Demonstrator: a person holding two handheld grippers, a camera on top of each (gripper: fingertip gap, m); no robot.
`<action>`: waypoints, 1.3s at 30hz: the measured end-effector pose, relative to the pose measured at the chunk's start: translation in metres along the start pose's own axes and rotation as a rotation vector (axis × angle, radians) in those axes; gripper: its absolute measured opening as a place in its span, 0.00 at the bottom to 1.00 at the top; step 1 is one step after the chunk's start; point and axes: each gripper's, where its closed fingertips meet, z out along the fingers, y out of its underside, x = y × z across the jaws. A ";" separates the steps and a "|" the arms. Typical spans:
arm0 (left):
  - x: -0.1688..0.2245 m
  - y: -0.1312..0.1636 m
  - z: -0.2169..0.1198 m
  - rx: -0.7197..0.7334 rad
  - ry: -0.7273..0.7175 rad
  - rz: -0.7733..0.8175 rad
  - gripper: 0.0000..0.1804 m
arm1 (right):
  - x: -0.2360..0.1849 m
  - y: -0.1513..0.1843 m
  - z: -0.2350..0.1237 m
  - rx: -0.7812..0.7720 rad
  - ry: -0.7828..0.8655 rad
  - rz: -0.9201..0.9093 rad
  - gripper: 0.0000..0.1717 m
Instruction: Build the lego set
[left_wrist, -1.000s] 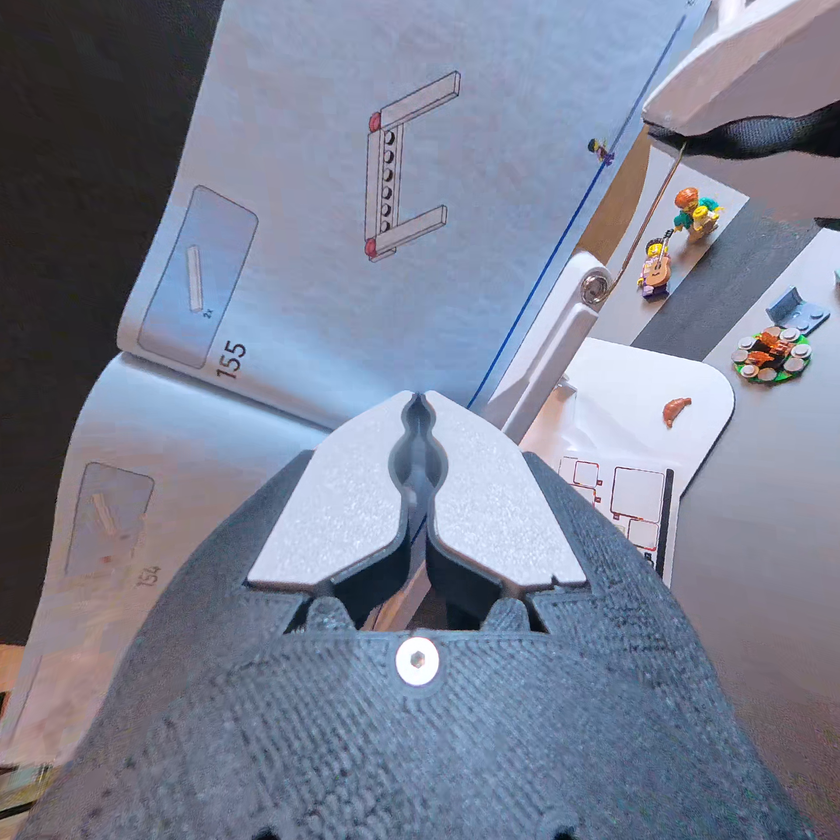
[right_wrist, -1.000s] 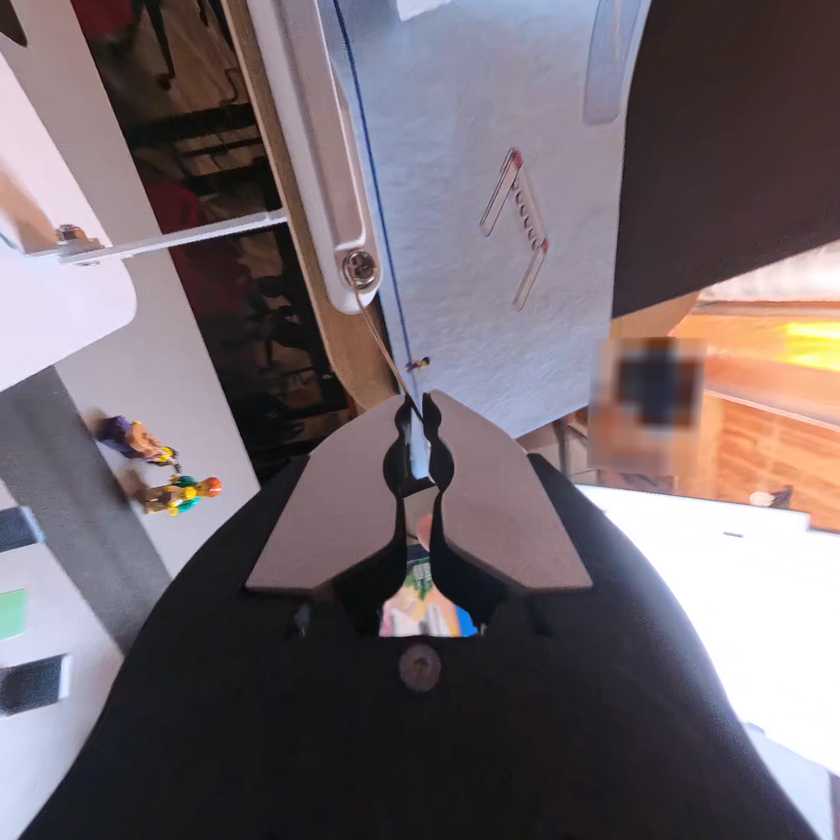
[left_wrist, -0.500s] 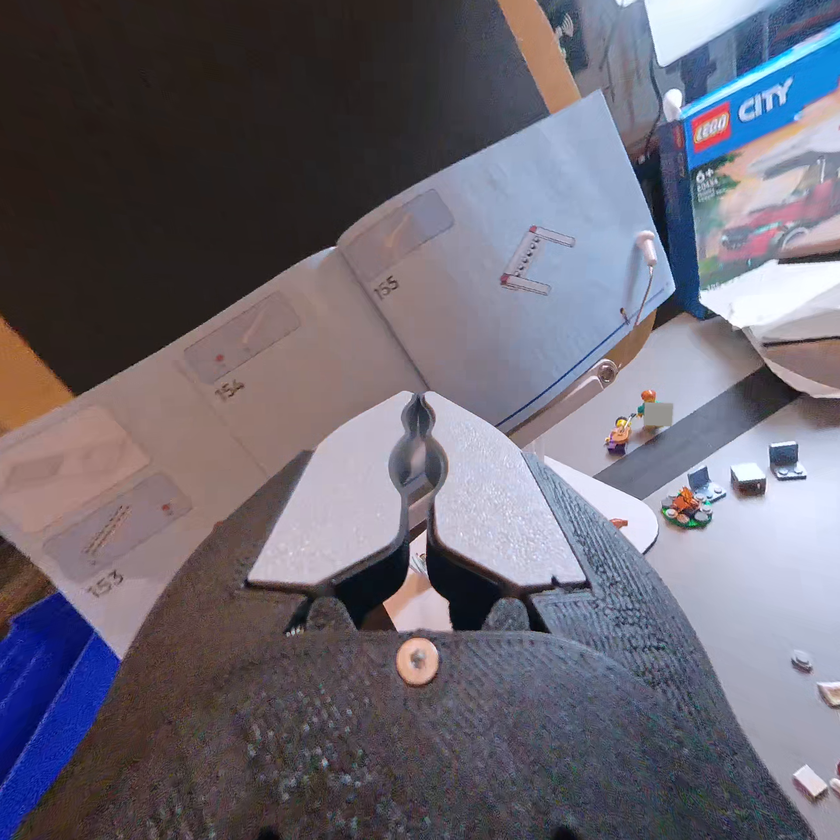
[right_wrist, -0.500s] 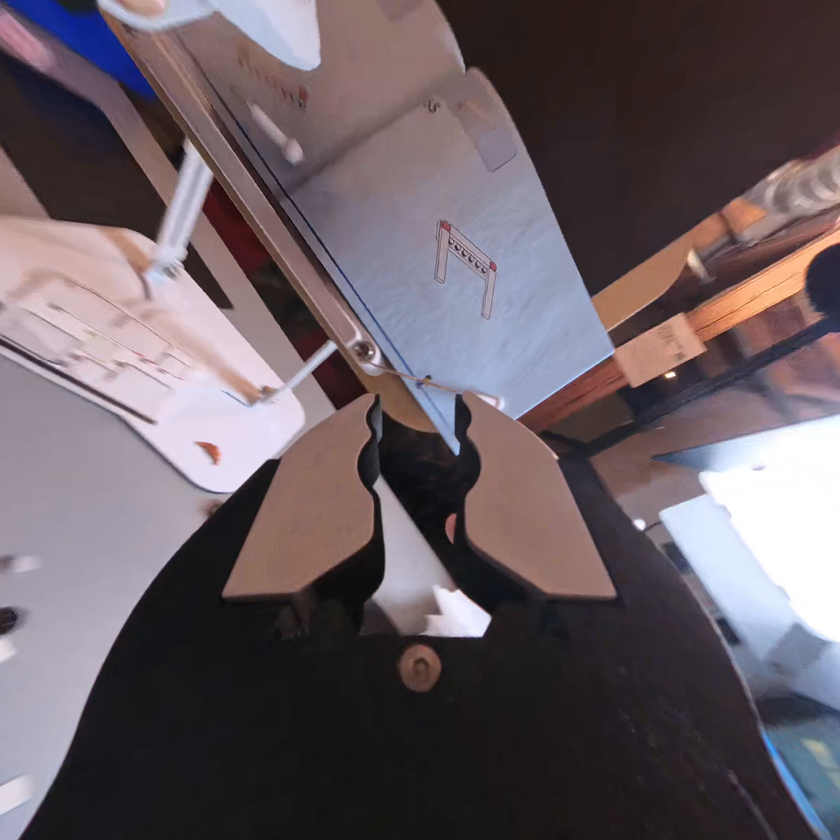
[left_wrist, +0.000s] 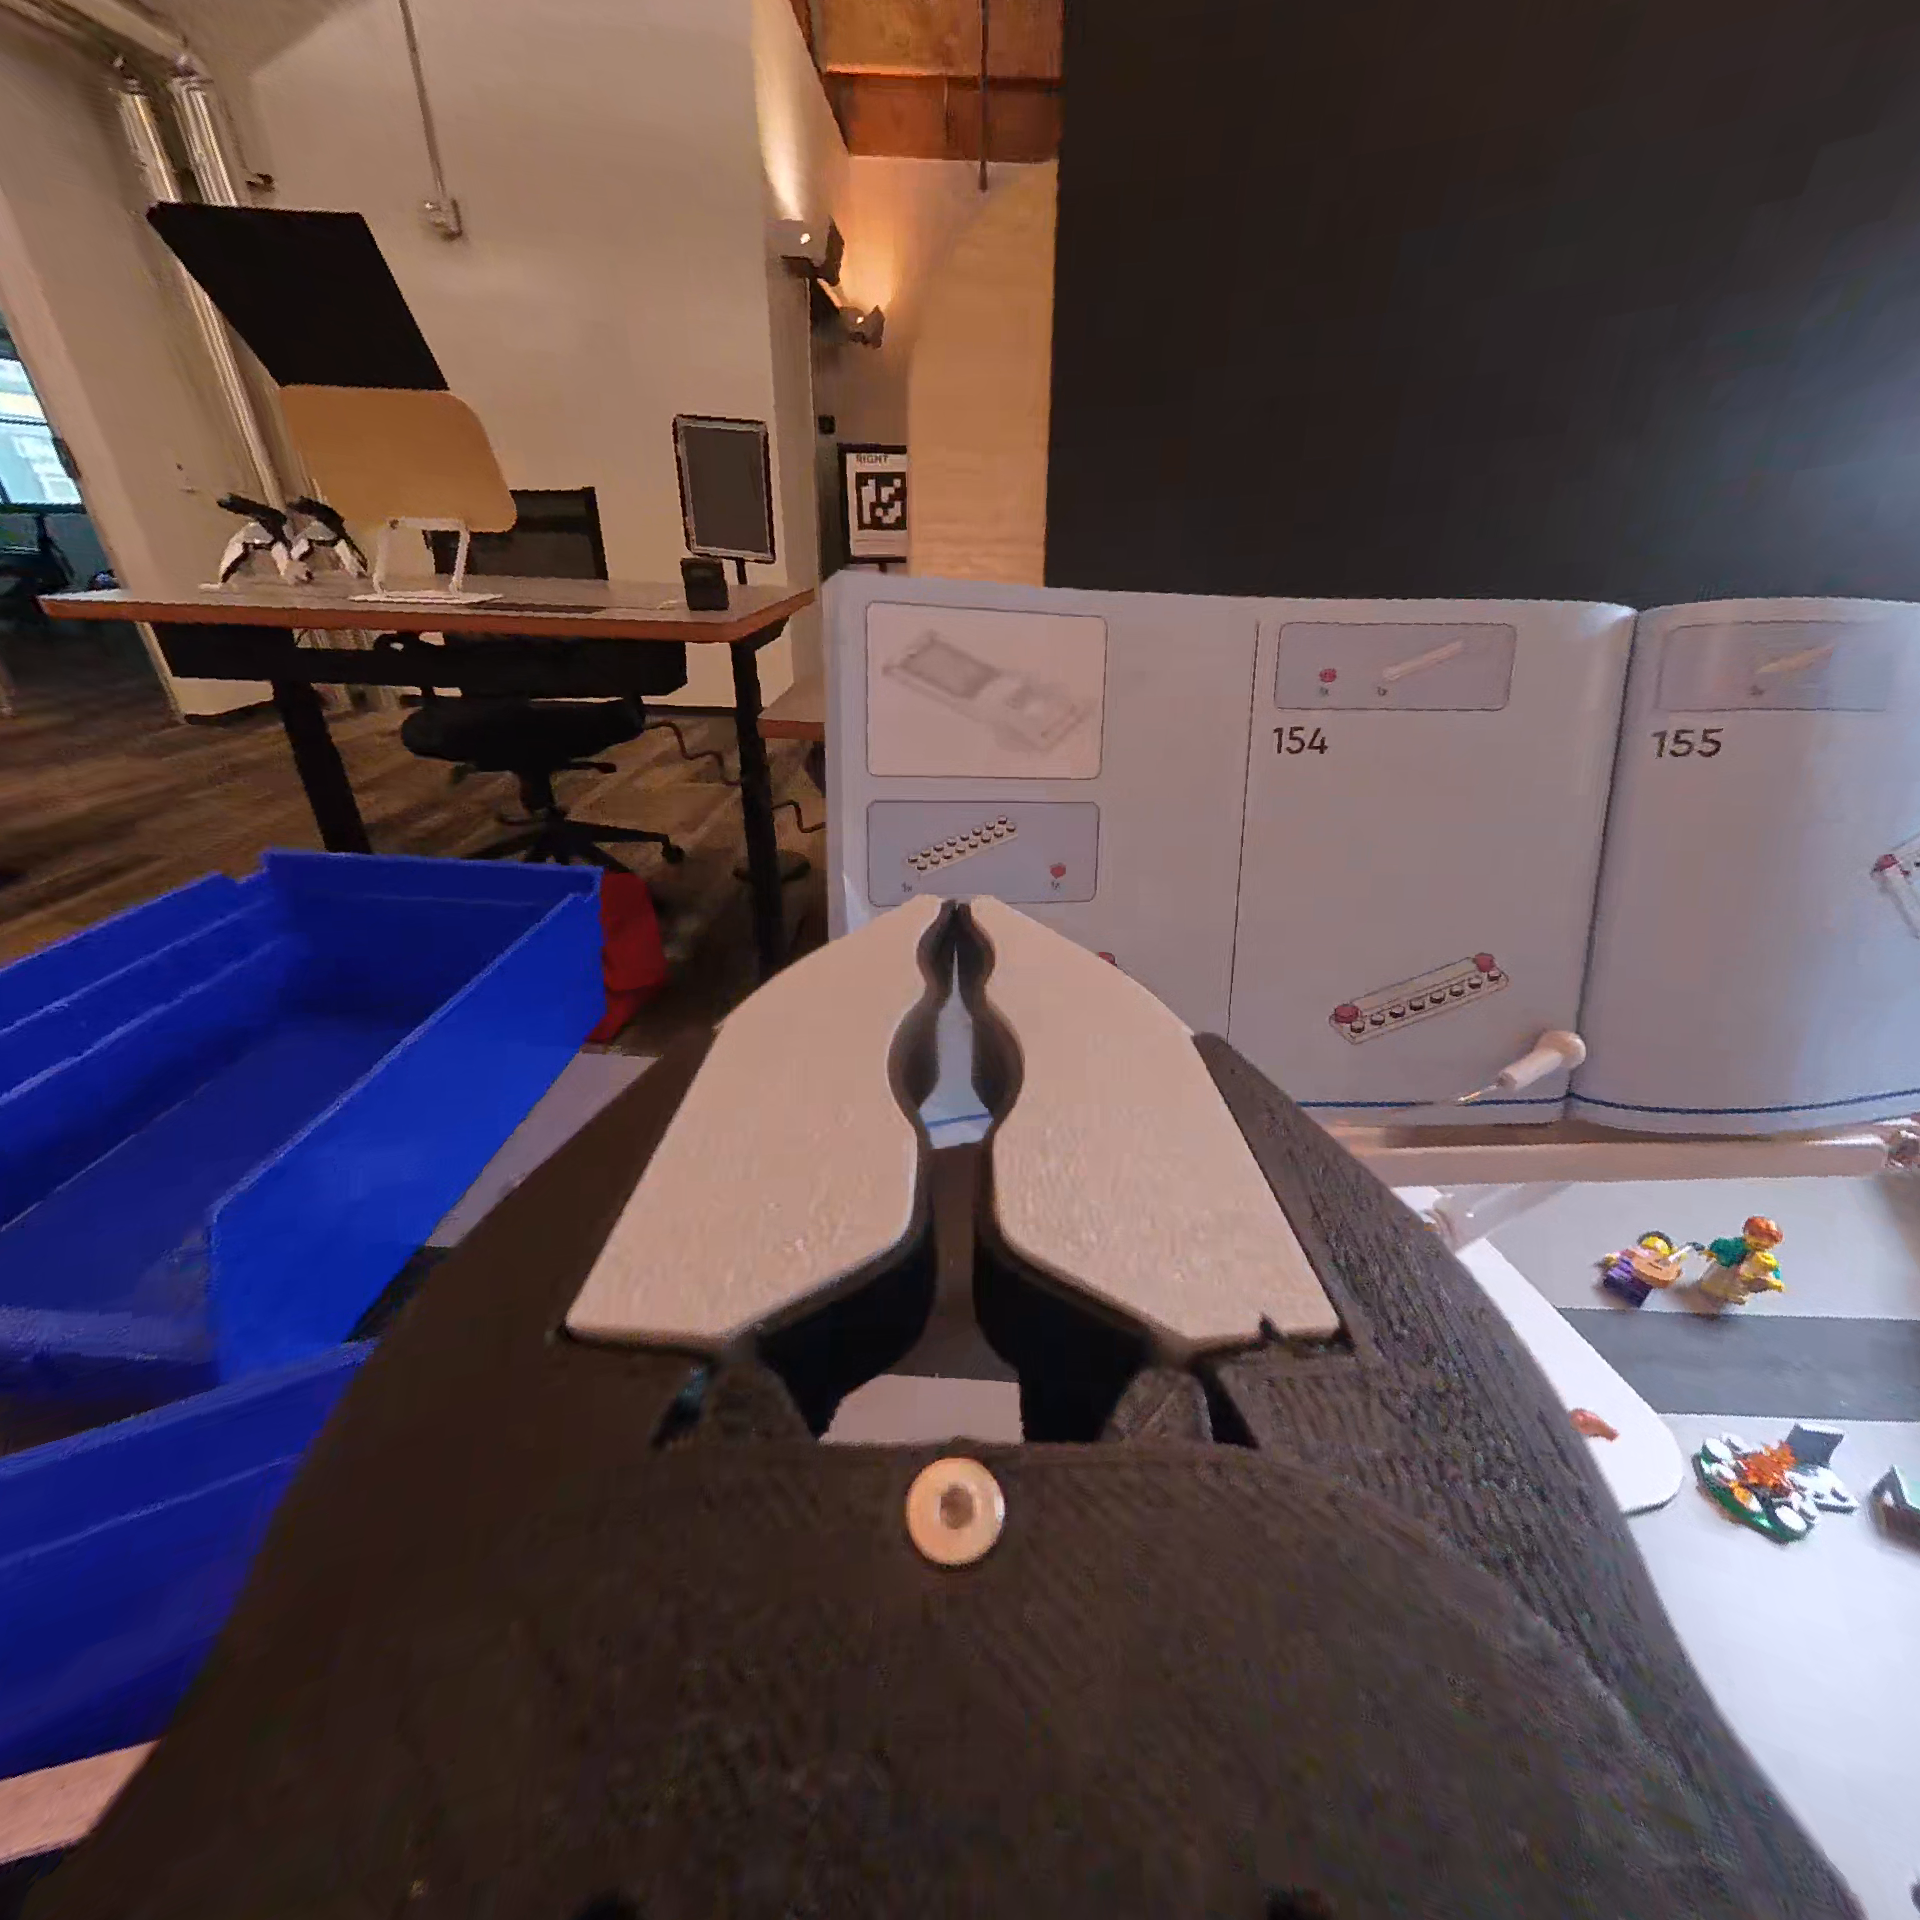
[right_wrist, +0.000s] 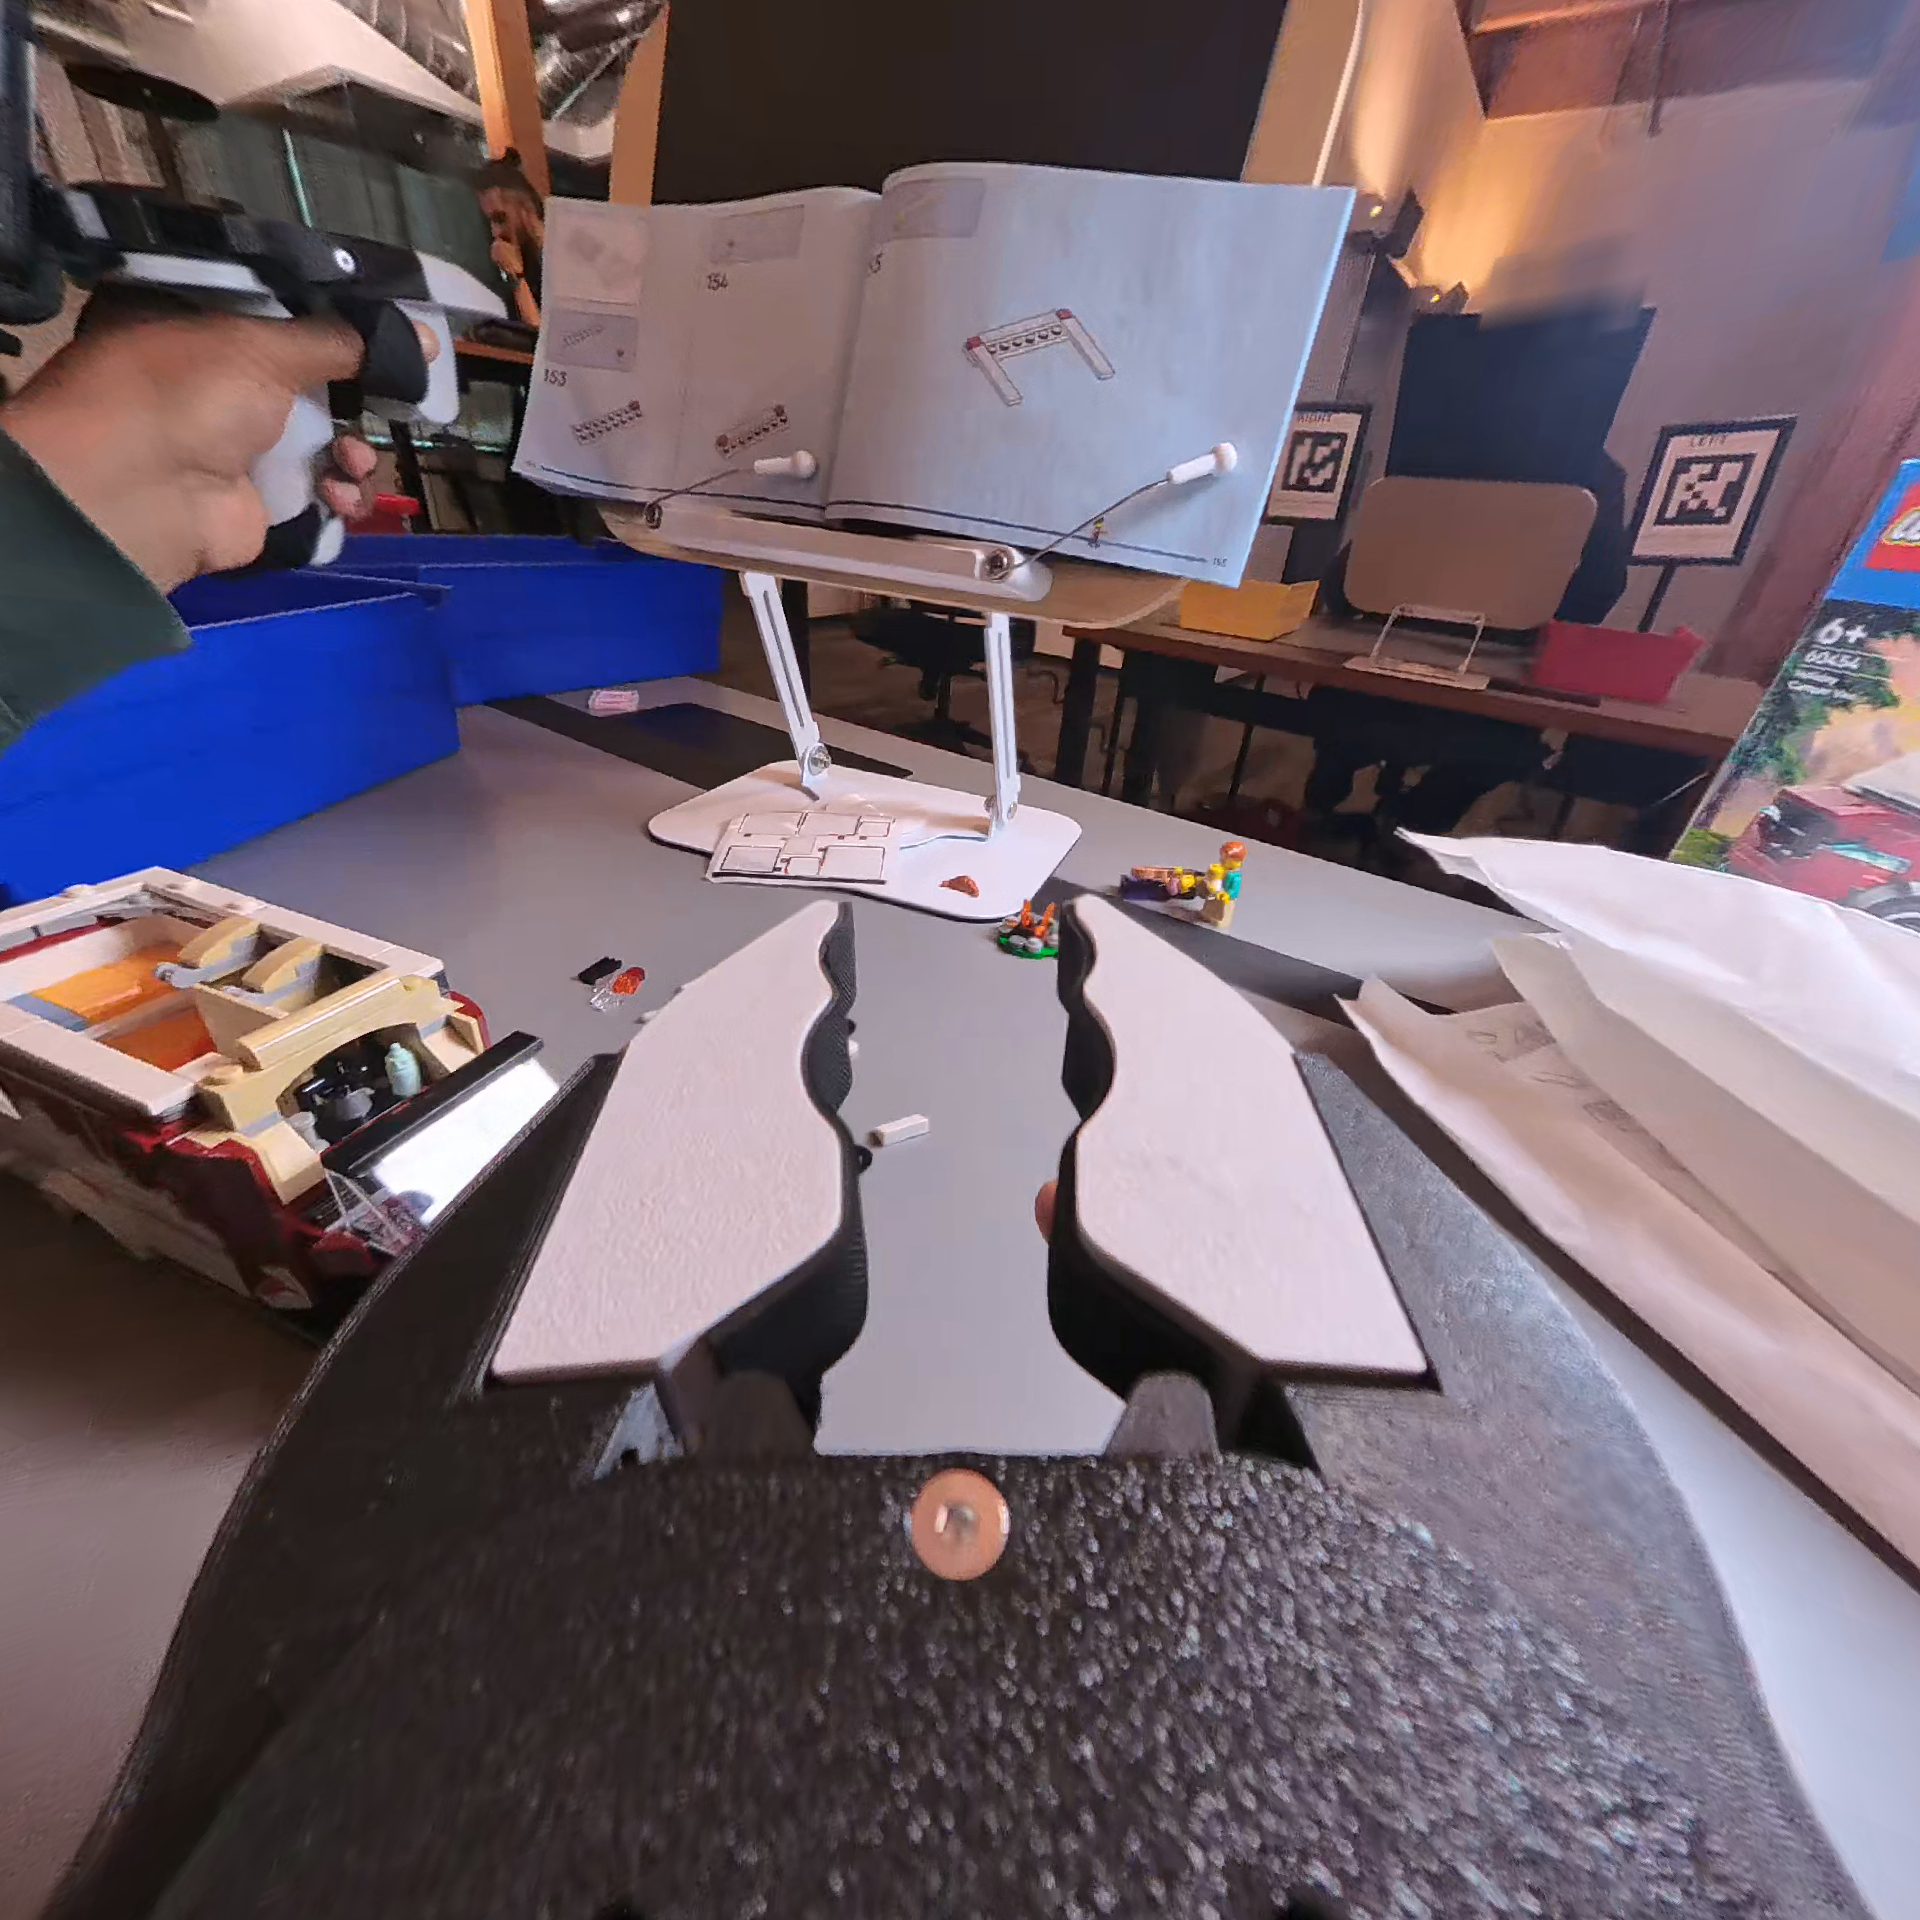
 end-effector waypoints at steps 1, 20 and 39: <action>0.001 -0.003 0.003 0.004 -0.018 0.002 0.00 | 0.002 -0.002 0.001 0.011 0.004 -0.008 0.21; 0.019 0.021 0.036 0.058 -0.025 -0.007 0.00 | 0.004 0.008 0.004 0.020 -0.024 -0.053 0.20; 0.033 -0.062 -0.086 -0.174 0.520 0.376 0.04 | 0.008 0.010 0.002 0.002 -0.003 -0.059 0.20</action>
